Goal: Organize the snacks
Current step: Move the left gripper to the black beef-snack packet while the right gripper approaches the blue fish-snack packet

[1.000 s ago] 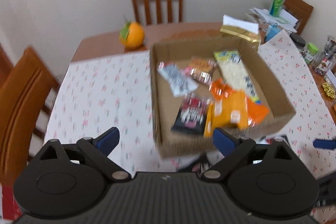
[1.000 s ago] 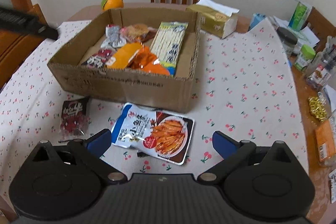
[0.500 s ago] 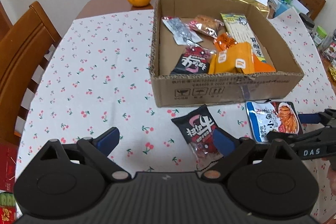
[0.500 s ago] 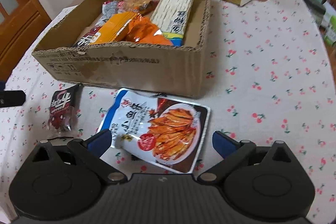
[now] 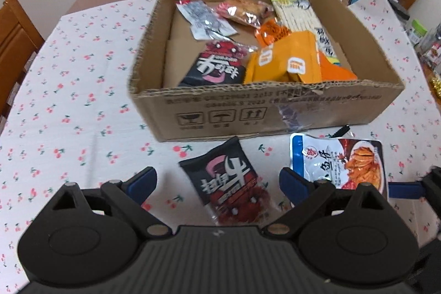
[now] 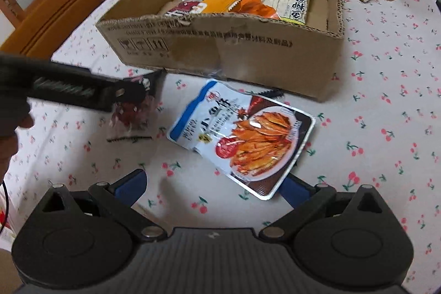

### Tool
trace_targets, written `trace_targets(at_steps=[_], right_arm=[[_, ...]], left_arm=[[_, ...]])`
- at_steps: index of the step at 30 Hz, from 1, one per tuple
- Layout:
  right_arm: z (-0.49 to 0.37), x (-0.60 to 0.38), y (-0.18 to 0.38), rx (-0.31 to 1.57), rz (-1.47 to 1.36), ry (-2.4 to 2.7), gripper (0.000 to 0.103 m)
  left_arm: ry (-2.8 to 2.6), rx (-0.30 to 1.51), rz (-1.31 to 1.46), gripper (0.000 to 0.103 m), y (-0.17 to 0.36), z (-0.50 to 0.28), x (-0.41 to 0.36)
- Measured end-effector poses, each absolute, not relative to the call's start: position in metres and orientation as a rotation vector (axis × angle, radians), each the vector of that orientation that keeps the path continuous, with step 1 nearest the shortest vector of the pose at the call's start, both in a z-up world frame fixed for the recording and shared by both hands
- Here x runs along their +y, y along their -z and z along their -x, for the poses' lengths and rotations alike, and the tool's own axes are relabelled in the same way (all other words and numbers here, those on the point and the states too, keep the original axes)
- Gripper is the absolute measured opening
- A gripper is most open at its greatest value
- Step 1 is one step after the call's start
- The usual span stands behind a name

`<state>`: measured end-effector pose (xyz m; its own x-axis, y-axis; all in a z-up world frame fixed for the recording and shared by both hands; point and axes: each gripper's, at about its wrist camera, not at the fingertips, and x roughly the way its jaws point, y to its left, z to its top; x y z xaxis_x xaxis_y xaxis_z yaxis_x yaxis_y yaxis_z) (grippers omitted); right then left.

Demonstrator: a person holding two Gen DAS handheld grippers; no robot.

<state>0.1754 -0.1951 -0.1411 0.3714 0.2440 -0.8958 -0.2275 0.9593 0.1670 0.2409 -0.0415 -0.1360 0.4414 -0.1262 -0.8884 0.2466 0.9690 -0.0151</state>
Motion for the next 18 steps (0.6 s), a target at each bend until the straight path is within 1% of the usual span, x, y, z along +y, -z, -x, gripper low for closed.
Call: trace_targets(at_steps=[4,7,13,18], right_arm=[[-0.172,-0.202,0.138,1.145,0.016,-0.276,0.103],[-0.171,-0.208,0.134,1.137,0.025,-0.268,0.103],[-0.178,-0.212,0.127,1.109,0.066,-0.275,0.103],[-0.196,-0.206,0.122,1.049,0.132,-0.328,0.103]], left_arm=[[0.184,1.087,-0.150,0.095,0.147,-0.244,-0.049],[0.150,1.112,-0.106,0.095,0.155,-0.245,-0.044],[0.121,1.108,-0.093,0.096,0.155,-0.235,-0.029],[0.094,1.119,-0.063,0.096,0.154,-0.231,-0.011]])
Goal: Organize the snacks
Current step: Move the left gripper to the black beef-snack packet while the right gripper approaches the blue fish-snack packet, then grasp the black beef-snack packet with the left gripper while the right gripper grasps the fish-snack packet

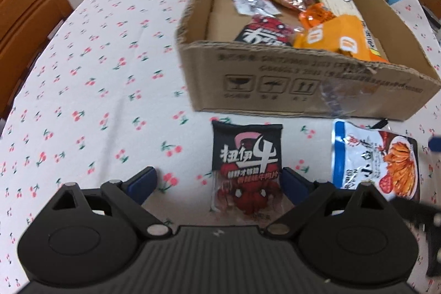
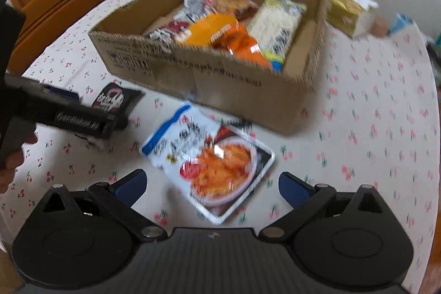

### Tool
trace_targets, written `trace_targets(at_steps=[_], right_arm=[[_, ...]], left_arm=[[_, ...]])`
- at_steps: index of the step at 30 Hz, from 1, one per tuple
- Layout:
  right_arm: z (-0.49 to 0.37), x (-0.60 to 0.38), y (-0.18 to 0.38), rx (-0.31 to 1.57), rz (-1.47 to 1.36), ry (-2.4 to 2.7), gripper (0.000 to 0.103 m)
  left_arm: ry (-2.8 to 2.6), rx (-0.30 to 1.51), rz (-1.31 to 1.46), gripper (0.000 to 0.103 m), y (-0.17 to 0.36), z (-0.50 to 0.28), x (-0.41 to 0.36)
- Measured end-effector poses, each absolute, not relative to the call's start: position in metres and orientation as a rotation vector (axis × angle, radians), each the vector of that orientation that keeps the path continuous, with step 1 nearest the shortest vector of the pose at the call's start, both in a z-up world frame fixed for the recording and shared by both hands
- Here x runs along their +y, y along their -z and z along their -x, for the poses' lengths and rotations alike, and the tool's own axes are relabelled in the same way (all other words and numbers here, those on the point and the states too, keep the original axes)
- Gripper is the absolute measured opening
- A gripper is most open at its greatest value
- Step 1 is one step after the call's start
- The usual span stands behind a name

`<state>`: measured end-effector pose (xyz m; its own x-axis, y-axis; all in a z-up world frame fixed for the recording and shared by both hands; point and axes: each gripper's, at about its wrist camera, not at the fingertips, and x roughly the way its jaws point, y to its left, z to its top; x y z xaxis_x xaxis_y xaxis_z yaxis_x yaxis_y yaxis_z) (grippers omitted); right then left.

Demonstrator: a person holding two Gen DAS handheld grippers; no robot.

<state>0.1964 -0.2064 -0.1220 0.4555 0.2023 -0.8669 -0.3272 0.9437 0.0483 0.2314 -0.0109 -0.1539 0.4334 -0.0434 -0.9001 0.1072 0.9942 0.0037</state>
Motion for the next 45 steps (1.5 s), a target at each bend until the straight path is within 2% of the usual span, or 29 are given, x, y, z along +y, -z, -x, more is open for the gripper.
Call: trace_targets(at_steps=[5,11,17,22,26,30,34,36,38,45], right_arm=[[-0.220,-0.196,0.127,1.035,0.175,-0.423,0.103],[-0.238,-0.194,0.143,1.126,0.179,-0.506,0.103],[-0.214,-0.193,0.142,1.206,0.146,-0.576,0.103],[-0.195,-0.179,0.137,1.150,0.229,-0.530,0.103],[-0.193,-0.169,0.135,1.098,0.289,-0.495,0.103],[-0.193,-0.165,0.137,1.094,0.297,-0.501,0.103],[-0.194,-0.165,0.136,1.077,0.279,-0.505,0.103],[-0.195,-0.164,0.136,1.072,0.276,-0.510,0.103],[-0.197,-0.162,0.138,1.069,0.285,-0.509,0.101],[-0.203,-0.154,0.145,1.060,0.331,-0.520,0.092]], left_arm=[[0.083,1.121,-0.056,0.096,0.153,-0.228,-0.008],[0.082,1.120,-0.056,0.096,0.154,-0.229,-0.009],[0.094,1.122,-0.063,0.096,0.155,-0.230,-0.009],[0.129,1.111,-0.093,0.095,0.156,-0.231,-0.011],[0.180,1.083,-0.138,0.089,0.154,-0.230,-0.017],[0.229,1.074,-0.136,0.077,0.154,-0.229,-0.022],[0.256,1.055,-0.144,0.070,0.153,-0.229,-0.027],[0.272,1.044,-0.152,0.055,0.152,-0.230,-0.030],[0.286,1.039,-0.161,0.047,0.150,-0.230,-0.032],[0.277,1.055,-0.153,0.047,0.149,-0.229,-0.024]])
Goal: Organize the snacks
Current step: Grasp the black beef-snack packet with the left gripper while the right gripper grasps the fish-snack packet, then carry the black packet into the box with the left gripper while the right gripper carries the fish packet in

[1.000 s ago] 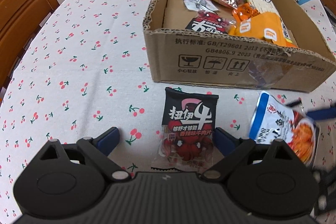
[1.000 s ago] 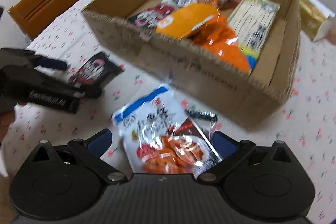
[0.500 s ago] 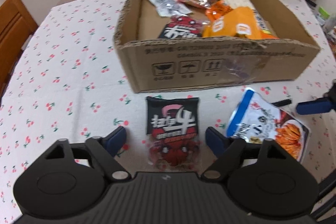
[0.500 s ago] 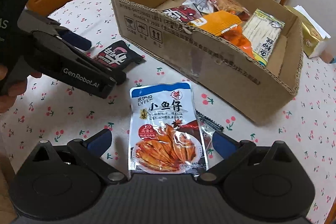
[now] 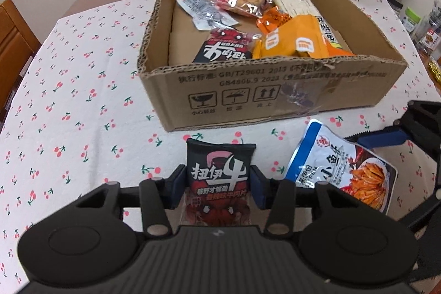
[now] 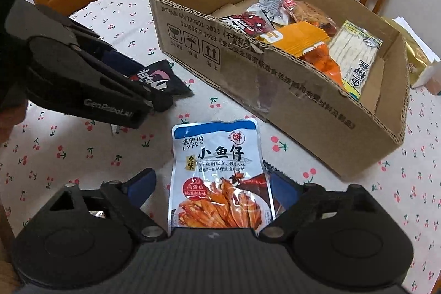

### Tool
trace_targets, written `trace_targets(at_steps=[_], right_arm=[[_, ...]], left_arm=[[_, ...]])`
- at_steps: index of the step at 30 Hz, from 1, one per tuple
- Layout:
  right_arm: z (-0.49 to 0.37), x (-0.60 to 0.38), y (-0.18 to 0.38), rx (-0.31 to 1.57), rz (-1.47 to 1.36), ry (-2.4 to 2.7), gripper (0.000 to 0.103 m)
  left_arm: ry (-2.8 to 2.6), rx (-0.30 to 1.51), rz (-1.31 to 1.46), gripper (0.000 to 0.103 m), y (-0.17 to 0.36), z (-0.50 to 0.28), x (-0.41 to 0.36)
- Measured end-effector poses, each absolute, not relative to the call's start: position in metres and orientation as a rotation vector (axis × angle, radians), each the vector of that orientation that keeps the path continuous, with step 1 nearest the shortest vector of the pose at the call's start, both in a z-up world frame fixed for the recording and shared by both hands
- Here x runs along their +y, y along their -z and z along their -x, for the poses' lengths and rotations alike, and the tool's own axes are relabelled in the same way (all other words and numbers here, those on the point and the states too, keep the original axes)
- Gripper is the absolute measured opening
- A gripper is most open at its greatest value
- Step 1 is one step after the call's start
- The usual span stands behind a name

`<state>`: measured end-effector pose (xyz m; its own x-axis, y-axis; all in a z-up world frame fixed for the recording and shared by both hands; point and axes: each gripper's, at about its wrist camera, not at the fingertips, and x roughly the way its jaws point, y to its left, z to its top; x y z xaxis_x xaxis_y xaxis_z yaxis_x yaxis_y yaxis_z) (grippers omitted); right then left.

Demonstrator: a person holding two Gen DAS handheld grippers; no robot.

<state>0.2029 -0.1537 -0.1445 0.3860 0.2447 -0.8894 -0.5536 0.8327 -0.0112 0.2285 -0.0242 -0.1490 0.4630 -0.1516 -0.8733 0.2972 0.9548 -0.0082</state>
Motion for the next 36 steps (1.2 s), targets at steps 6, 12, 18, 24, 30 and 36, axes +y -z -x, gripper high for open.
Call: trace_targets(at_steps=[6,12,18,24,30,36], right_arm=[[-0.205,-0.153,0.147,1.045,0.341,-0.516,0.089],[-0.201,-0.149,0.142,1.038,0.351,-0.498,0.079],[-0.197,-0.148,0.138,1.020,0.343,-0.469,0.078],[-0.193,-0.148,0.131,1.016,0.336,-0.461,0.078],[-0.194,-0.149,0.138,1.060,0.329,-0.443,0.078],[-0.199,-0.150,0.145,1.064,0.305,-0.415,0.084]], left_arm=[[0.282,1.059,-0.159,0.047,0.148,-0.229,-0.023],[0.288,1.065,-0.166,0.047,0.147,-0.227,-0.022],[0.308,1.066,-0.172,0.046,0.142,-0.223,-0.020],[0.325,1.060,-0.185,0.046,0.135,-0.219,-0.016],[0.334,1.058,-0.197,0.046,0.133,-0.216,-0.016],[0.340,1.059,-0.184,0.046,0.133,-0.214,-0.015]])
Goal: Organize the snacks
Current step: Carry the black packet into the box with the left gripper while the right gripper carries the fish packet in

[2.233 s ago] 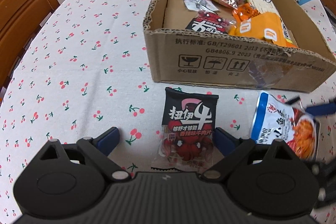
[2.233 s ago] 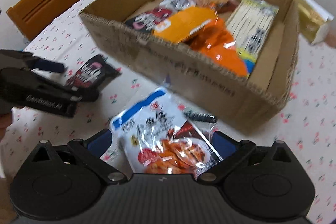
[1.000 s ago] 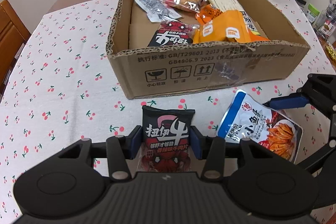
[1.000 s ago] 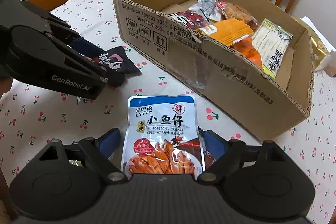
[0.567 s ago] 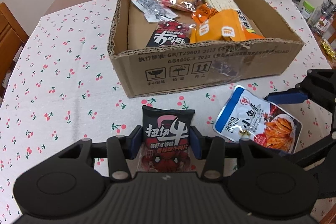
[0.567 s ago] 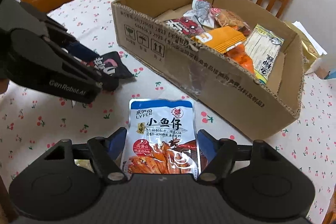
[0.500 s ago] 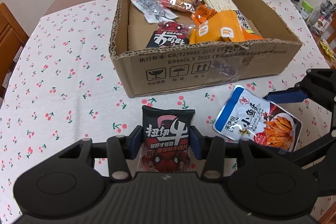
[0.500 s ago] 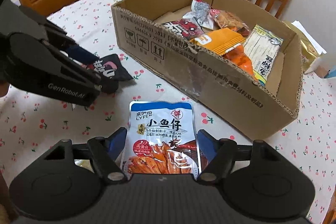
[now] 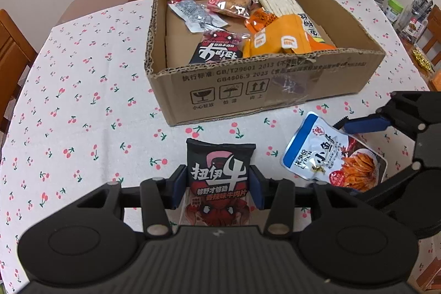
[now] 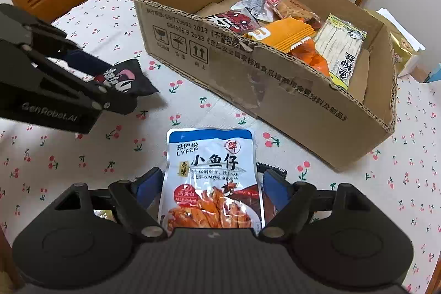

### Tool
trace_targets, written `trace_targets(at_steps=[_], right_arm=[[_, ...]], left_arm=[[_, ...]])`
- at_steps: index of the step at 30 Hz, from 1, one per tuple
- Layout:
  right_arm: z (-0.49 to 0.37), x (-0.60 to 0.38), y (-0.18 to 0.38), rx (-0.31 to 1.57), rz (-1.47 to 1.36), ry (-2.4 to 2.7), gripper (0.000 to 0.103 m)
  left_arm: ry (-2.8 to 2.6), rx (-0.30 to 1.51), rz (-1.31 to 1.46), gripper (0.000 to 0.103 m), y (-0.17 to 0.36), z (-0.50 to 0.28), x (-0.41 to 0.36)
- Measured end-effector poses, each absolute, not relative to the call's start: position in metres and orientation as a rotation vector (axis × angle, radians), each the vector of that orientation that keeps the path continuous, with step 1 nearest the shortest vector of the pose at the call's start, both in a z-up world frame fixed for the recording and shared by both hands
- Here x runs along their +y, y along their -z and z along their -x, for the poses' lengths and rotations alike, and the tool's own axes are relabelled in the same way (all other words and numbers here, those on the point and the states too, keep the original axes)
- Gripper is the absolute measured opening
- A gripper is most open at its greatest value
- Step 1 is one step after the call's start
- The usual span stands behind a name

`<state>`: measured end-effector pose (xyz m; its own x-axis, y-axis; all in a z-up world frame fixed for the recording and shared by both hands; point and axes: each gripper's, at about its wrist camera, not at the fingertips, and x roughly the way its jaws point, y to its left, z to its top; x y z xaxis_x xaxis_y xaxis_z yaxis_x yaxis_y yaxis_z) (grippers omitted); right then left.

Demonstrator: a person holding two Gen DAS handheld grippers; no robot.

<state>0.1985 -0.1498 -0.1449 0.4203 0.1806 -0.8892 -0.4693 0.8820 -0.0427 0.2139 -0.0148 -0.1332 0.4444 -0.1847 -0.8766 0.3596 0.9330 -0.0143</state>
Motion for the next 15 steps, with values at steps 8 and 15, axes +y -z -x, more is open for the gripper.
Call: trace_targets(at_steps=[8,15], right_arm=[[-0.198,-0.148,0.139,1.059,0.298,-0.387,0.077],[-0.186,-0.152,0.104,1.029,0.286,-0.393,0.077]], left_arm=[[0.365,1.069,-0.188,0.046,0.123,-0.209,-0.013],[0.405,1.072,-0.190,0.046,0.097,-0.199,-0.010]])
